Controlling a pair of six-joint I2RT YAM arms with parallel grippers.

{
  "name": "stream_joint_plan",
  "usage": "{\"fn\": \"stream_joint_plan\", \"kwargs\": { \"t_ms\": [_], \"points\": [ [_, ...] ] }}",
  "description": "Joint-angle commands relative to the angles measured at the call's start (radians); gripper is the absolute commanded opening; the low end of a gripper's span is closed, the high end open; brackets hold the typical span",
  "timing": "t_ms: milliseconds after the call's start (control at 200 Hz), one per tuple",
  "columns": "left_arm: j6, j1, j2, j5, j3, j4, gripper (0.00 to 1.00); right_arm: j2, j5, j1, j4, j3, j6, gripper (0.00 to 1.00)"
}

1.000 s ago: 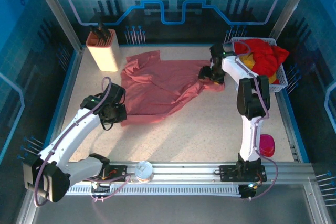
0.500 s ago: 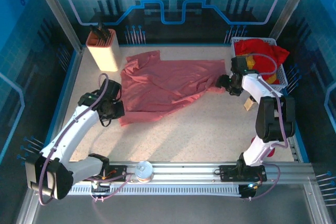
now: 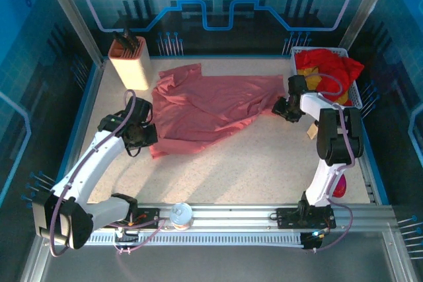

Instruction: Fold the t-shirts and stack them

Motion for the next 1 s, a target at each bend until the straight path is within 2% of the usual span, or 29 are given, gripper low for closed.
{"fn": "stream_joint_plan", "kwargs": {
  "t_ms": [0, 125, 260, 355, 640, 806, 996],
  "points": [
    [0.015, 0.011, -0.017, 0.014, -0.004, -0.002, 0.00, 0.046, -0.027, -0.007, 0.016, 0.036, 0.013, 0.43],
    [0.020, 0.016, -0.018, 0.009, -0.001, -0.004, 0.00, 0.067, -0.039, -0.001, -0.003, 0.062, 0.008, 0.24],
    [0.027, 0.027, -0.016, 0.006, 0.007, -0.007, 0.00, 0.040, -0.036, 0.001, -0.004, 0.034, 0.008, 0.16],
    [0.040, 0.041, -0.013, 0.008, 0.019, -0.012, 0.00, -0.003, -0.043, -0.001, -0.021, 0.012, 0.008, 0.00],
    [0.071, 0.115, -0.051, -0.003, 0.102, -0.100, 0.00, -0.183, -0.310, -0.079, -0.170, -0.078, -0.020, 0.00],
    [0.097, 0.142, -0.047, -0.007, 0.136, -0.135, 0.00, -0.305, -0.304, -0.114, -0.257, -0.139, -0.070, 0.00],
    [0.124, 0.202, -0.061, -0.015, 0.138, -0.149, 0.00, -0.471, -0.319, -0.260, -0.272, -0.235, -0.085, 0.00]
  ]
}}
